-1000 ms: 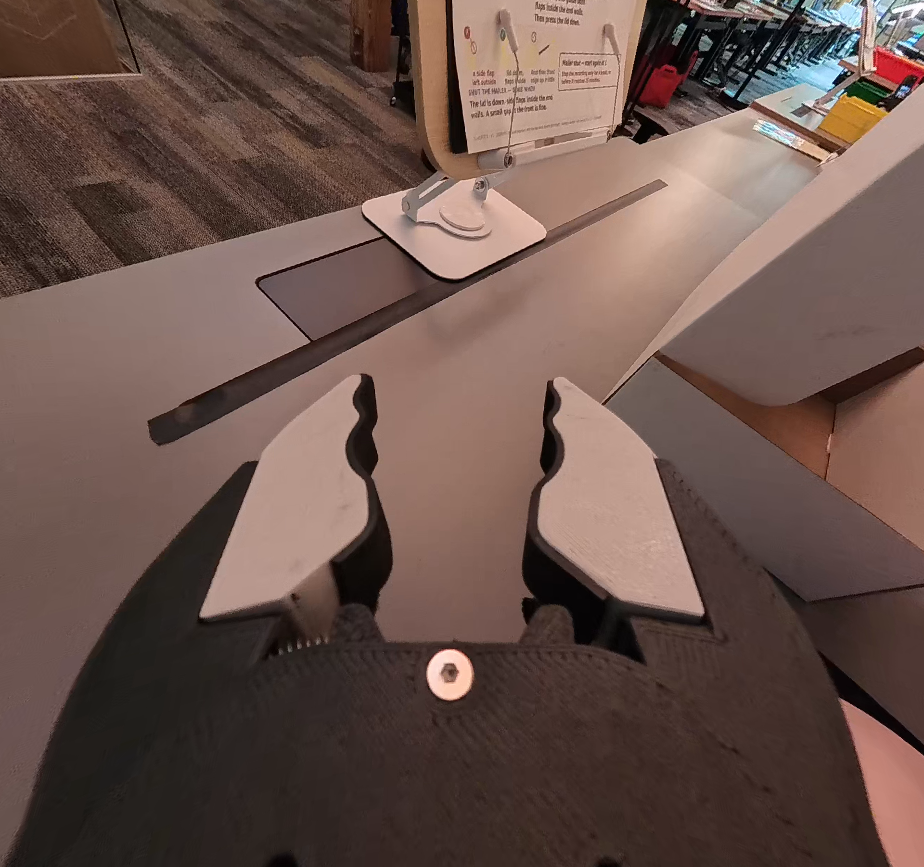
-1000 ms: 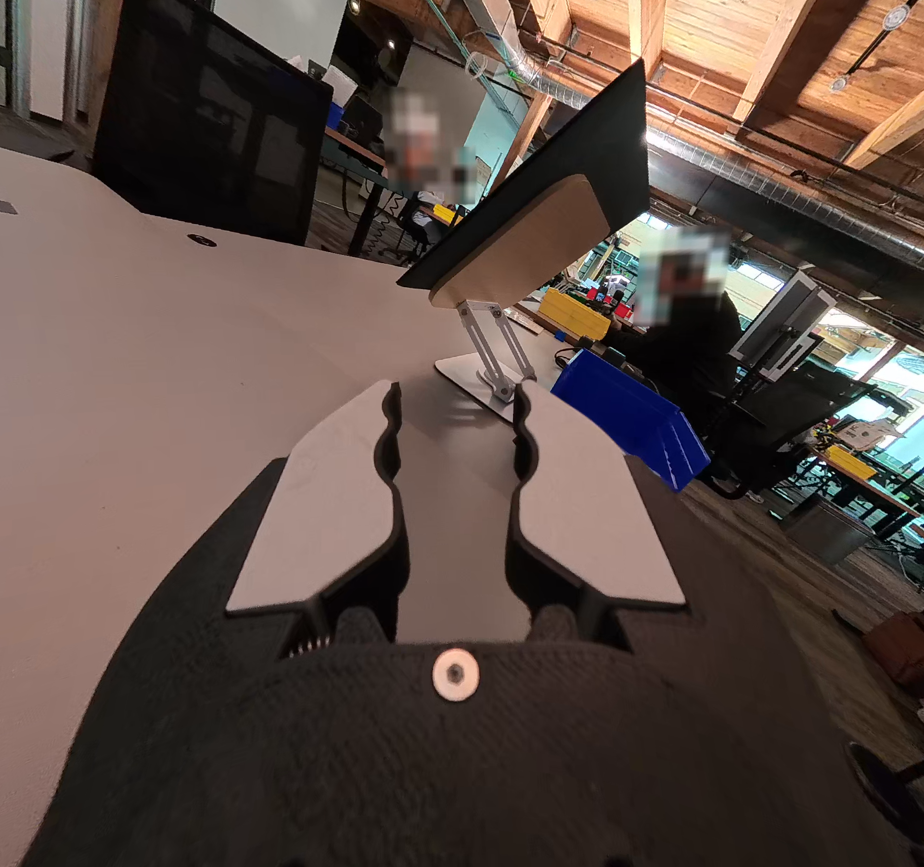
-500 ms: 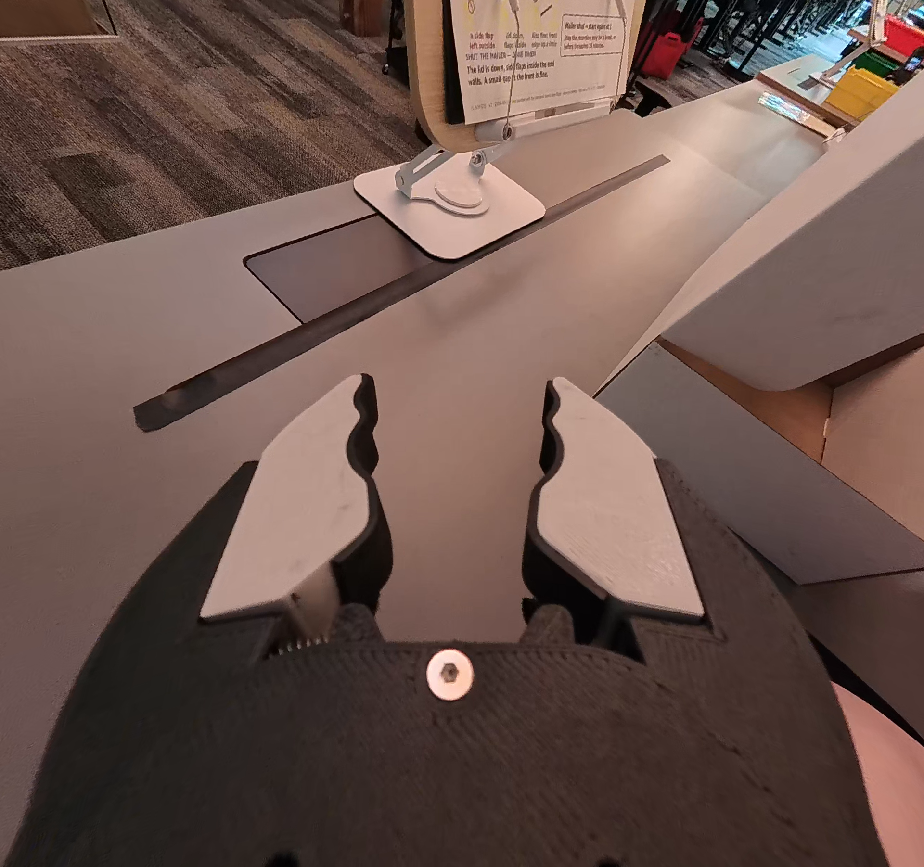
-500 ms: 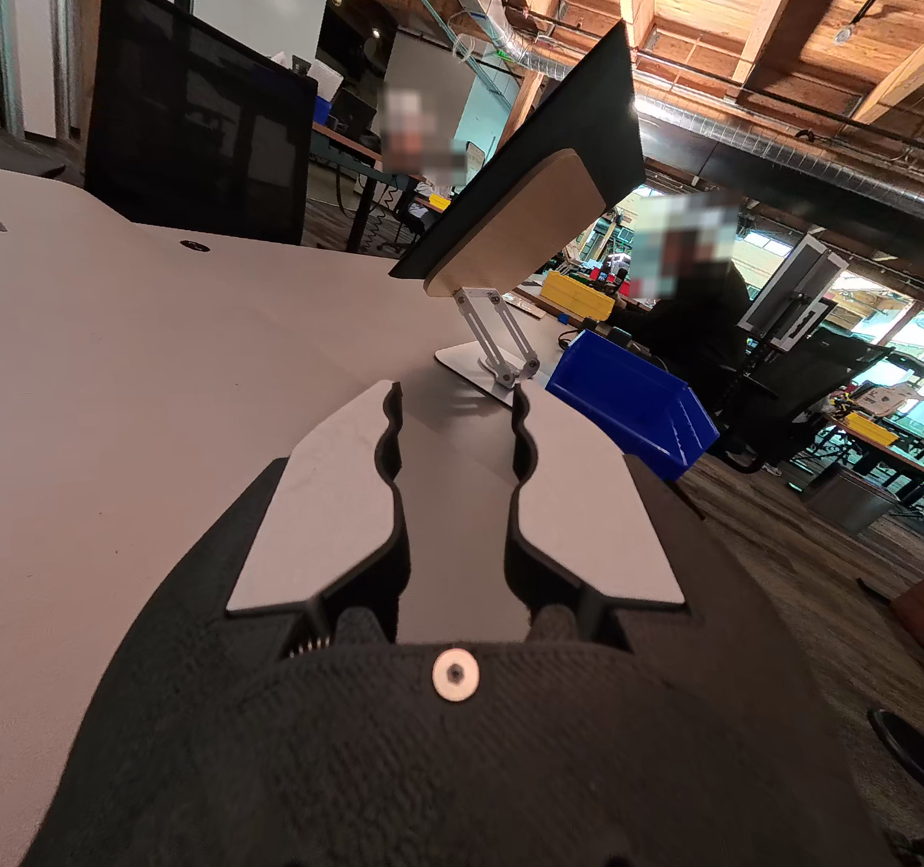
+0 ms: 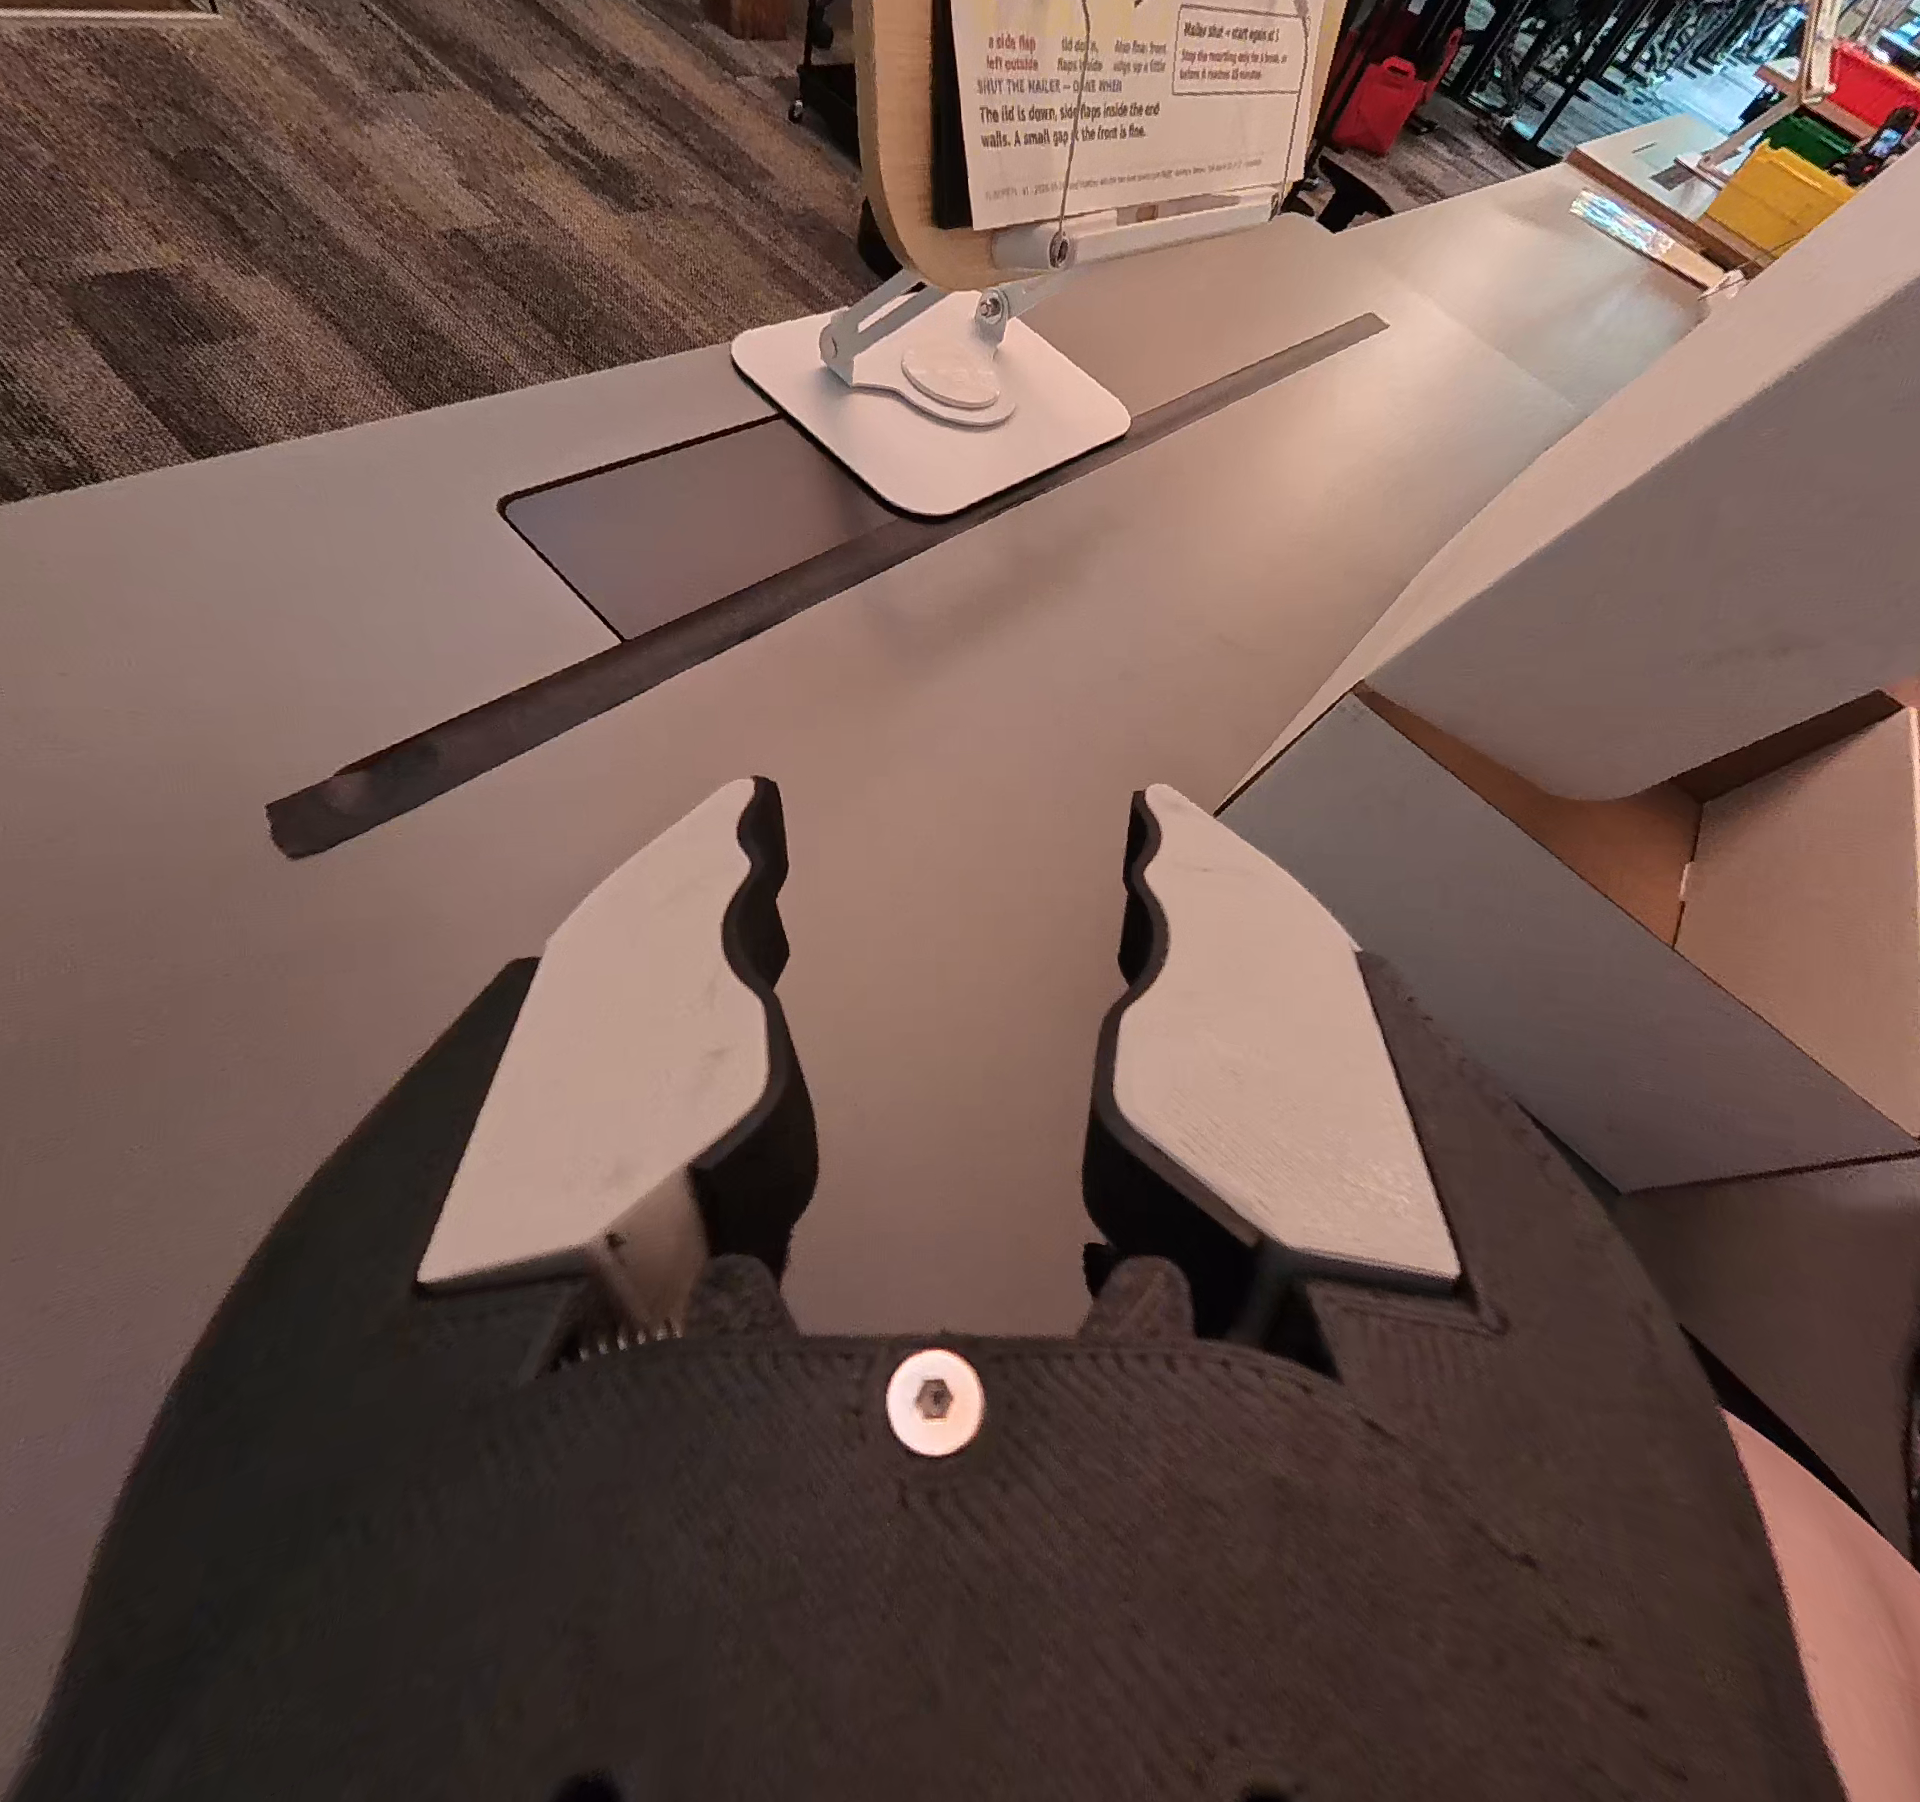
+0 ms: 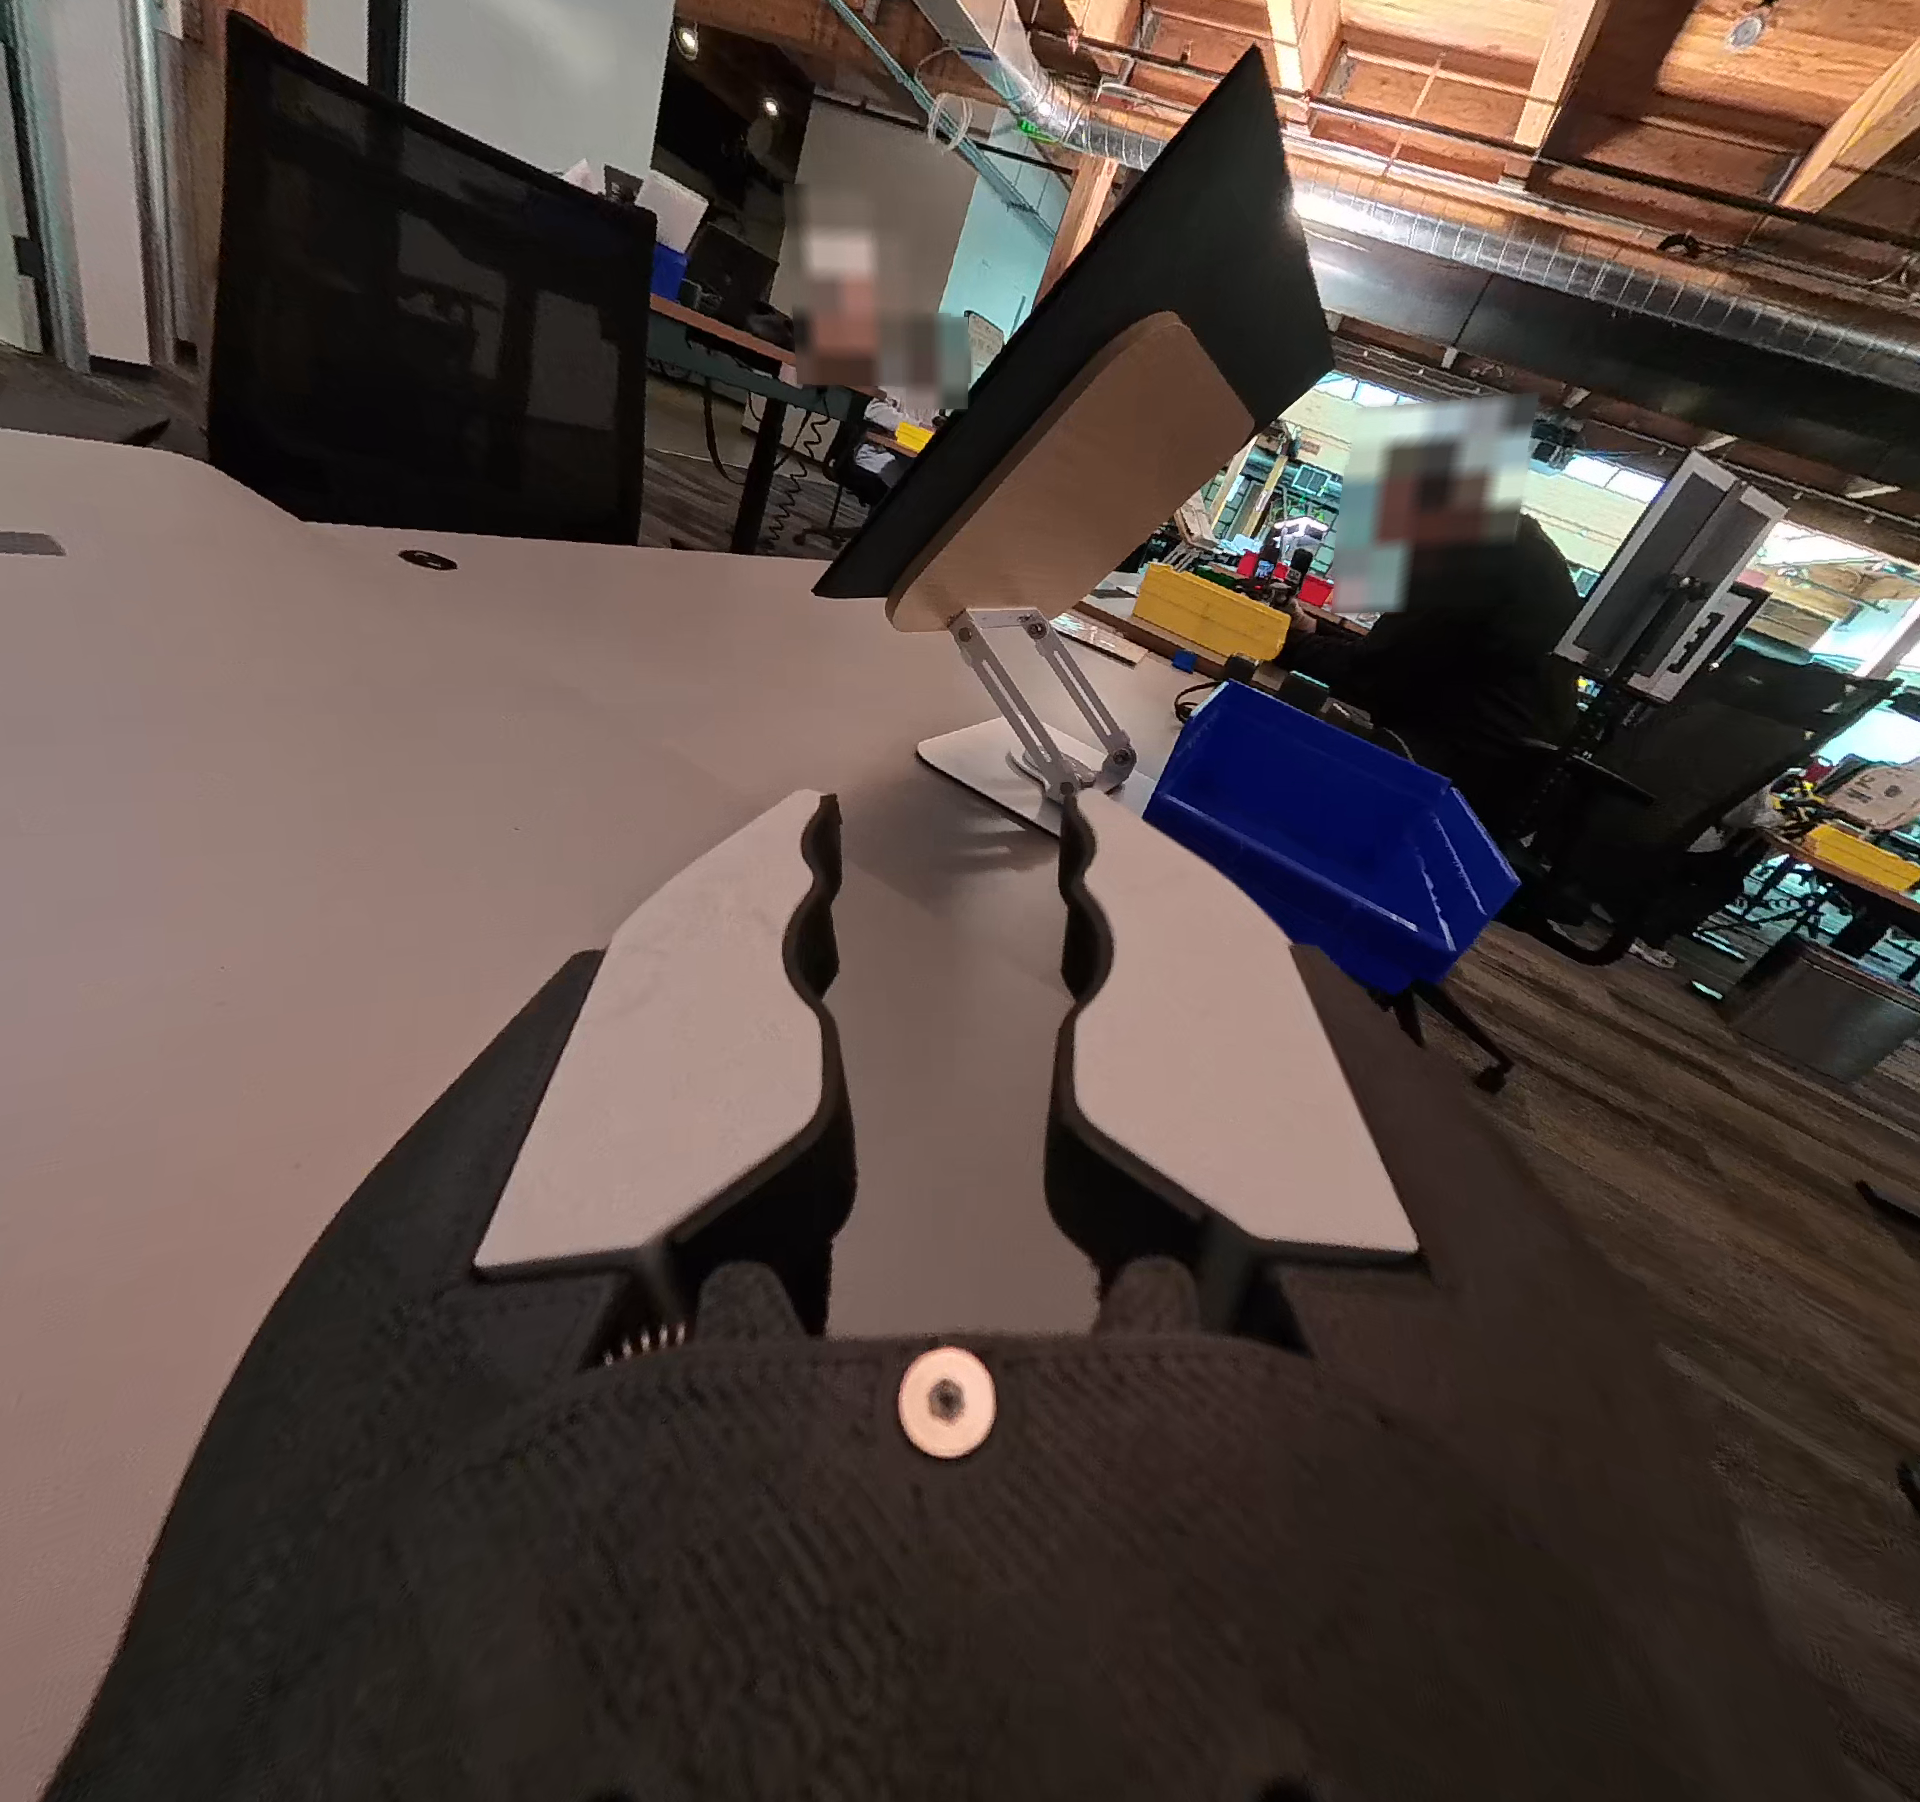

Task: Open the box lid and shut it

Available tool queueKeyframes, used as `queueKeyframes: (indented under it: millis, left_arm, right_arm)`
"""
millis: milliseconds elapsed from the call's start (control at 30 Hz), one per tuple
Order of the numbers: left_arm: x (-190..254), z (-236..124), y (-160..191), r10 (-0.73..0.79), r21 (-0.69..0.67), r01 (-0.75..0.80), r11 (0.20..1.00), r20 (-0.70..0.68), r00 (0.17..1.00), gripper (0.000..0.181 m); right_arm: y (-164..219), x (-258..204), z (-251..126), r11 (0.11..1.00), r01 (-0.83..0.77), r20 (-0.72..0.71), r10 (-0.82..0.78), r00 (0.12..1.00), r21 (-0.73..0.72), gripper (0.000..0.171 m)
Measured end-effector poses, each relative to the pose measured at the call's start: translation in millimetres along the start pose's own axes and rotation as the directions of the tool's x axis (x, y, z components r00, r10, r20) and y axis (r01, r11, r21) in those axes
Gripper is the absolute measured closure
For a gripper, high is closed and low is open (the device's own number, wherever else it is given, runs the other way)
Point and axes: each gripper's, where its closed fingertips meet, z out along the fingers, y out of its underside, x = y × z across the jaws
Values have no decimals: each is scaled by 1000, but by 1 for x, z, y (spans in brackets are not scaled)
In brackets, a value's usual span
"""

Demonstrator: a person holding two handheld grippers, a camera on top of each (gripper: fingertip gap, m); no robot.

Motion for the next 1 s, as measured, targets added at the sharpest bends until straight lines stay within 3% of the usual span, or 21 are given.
queueKeyframes:
  millis: [867, 1000]
  left_arm:
    - [1, -5, 5, -5, -3, 5, 1000, -20, 1000, 121]
    - [20, -5, 3, 44, 10, -43, 999, -120, 992, 124]
  right_arm:
    - [3, -6, -2, 1000, -18, 33, 19, 999, -18, 131]
    - [4, -7, -1, 1000, -22, 41, 23, 999, -23, 131]
